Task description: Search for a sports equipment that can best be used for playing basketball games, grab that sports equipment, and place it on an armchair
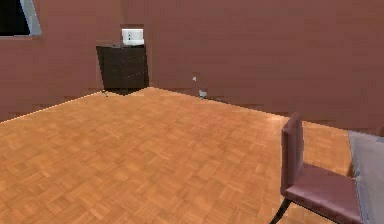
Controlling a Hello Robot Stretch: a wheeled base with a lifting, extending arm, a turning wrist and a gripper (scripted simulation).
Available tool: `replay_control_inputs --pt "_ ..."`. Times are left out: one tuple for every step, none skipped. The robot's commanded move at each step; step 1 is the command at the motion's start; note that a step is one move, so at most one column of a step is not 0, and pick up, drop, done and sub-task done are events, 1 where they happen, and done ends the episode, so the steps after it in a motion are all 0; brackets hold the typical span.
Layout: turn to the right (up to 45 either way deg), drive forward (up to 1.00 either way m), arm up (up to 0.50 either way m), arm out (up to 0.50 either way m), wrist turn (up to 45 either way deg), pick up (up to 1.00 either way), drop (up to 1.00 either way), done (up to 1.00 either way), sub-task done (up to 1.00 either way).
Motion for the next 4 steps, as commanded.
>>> replay_control_inputs --pt "0.0 0.00 0.00 0.00 45.0 0.00 0.00 0.00 0.00" --pt "0.0 0.00 0.00 0.00 18.0 0.00 0.00 0.00 0.00" --pt "0.0 0.00 -0.30 0.00 0.0 0.00 0.00 0.00 0.00" --pt "0.0 0.00 0.00 0.00 0.0 1.00 0.00 0.00 0.00"
